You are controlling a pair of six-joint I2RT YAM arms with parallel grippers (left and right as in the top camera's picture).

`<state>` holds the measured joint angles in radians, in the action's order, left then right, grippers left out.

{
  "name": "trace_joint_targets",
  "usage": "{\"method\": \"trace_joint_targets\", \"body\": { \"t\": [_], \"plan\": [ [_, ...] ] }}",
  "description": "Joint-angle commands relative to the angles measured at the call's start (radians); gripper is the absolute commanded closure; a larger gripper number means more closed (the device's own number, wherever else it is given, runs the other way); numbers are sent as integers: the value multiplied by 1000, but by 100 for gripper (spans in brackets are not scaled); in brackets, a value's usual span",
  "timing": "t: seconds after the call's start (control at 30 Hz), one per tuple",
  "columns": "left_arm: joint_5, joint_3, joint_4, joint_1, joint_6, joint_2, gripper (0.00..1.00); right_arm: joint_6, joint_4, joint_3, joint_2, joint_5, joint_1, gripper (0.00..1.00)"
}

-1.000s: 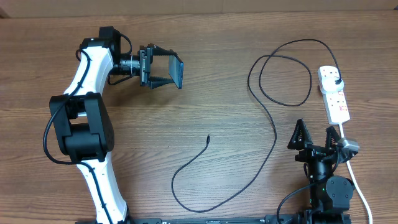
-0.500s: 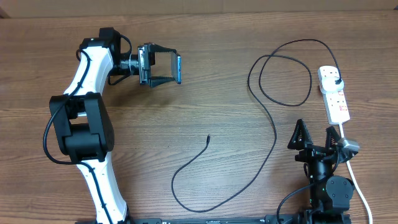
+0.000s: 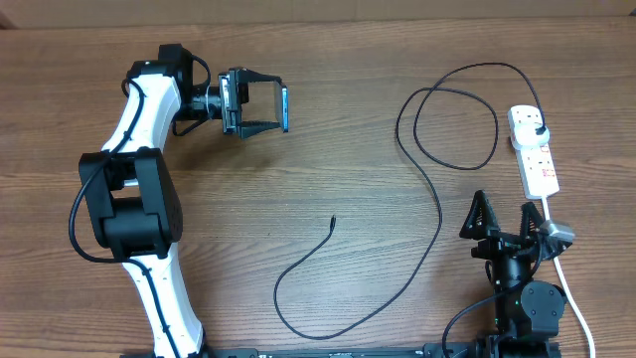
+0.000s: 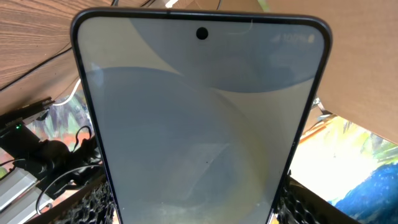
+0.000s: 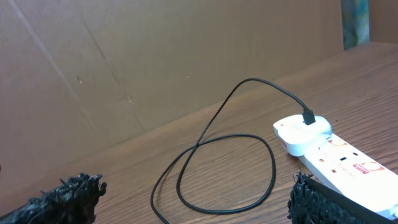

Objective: Plug charger to phone and switch on socket
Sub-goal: 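Raise the held phone upright and rotate it toward the right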

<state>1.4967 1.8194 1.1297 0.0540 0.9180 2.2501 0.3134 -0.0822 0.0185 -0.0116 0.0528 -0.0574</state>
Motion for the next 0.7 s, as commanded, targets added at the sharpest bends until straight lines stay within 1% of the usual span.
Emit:
{"method": "trace_joint_targets", "body": {
  "t": [0.0,0.67],
  "plan": [
    [64,29,0,-3,10,7,96,-8,10,-10,8,18,-3,0],
    [64,29,0,-10,-13,7,96,-4,5,-10,8,9,-3,0]
  ]
}}
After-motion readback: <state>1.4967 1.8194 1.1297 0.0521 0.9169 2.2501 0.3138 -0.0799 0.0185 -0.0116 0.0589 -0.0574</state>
